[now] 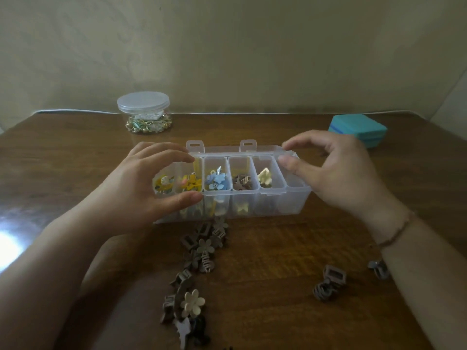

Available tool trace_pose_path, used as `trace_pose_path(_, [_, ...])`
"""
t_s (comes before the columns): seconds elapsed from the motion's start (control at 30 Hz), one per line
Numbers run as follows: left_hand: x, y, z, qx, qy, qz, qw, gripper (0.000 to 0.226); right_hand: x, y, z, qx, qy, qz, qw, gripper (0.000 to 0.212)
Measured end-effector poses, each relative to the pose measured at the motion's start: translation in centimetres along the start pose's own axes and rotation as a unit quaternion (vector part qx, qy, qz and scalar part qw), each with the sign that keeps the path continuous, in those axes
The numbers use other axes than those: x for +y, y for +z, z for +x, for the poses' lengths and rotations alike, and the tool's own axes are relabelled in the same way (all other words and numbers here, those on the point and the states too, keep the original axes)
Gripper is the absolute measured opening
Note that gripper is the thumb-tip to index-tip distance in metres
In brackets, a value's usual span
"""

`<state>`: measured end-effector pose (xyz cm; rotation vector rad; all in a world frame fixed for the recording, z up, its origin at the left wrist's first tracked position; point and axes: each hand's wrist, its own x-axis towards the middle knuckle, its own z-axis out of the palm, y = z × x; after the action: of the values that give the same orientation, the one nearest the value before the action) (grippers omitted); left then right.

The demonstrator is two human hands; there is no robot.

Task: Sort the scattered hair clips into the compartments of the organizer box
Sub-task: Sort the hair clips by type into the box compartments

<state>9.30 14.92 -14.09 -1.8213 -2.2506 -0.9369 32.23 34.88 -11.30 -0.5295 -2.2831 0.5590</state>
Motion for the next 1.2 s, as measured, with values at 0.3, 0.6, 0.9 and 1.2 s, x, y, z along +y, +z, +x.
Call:
trace_pose_path(0.3, [0.1, 0.0, 0.1, -0.003, -0.007, 0.001, 1.000, 0.072, 4.7, -8.4, 0.3, 0.010, 0.092, -0.075, 0.993, 0.008])
trace_pose_path(0.6, [0.0, 0.1, 0.0, 0.006, -0.002, -0.002, 1.000, 0.073, 5.6, -9.3, -3.5, -0.454, 0.236, -0.226, 0.829, 0.046])
trace_pose_path(0.9, [0.1, 0.0, -0.1, 0.003, -0.005, 0.004, 1.000, 0.073, 0.3, -6.6, -0.4, -0.066, -0.024, -0.080, 0.994, 0.017])
trace_pose_path(1.2, [0.1, -0.1, 0.0, -0.003, -0.009, 0.002, 1.000, 0.073, 0.0, -0.9, 1.2, 0.029, -0.037, 0.013, 0.999, 0.007])
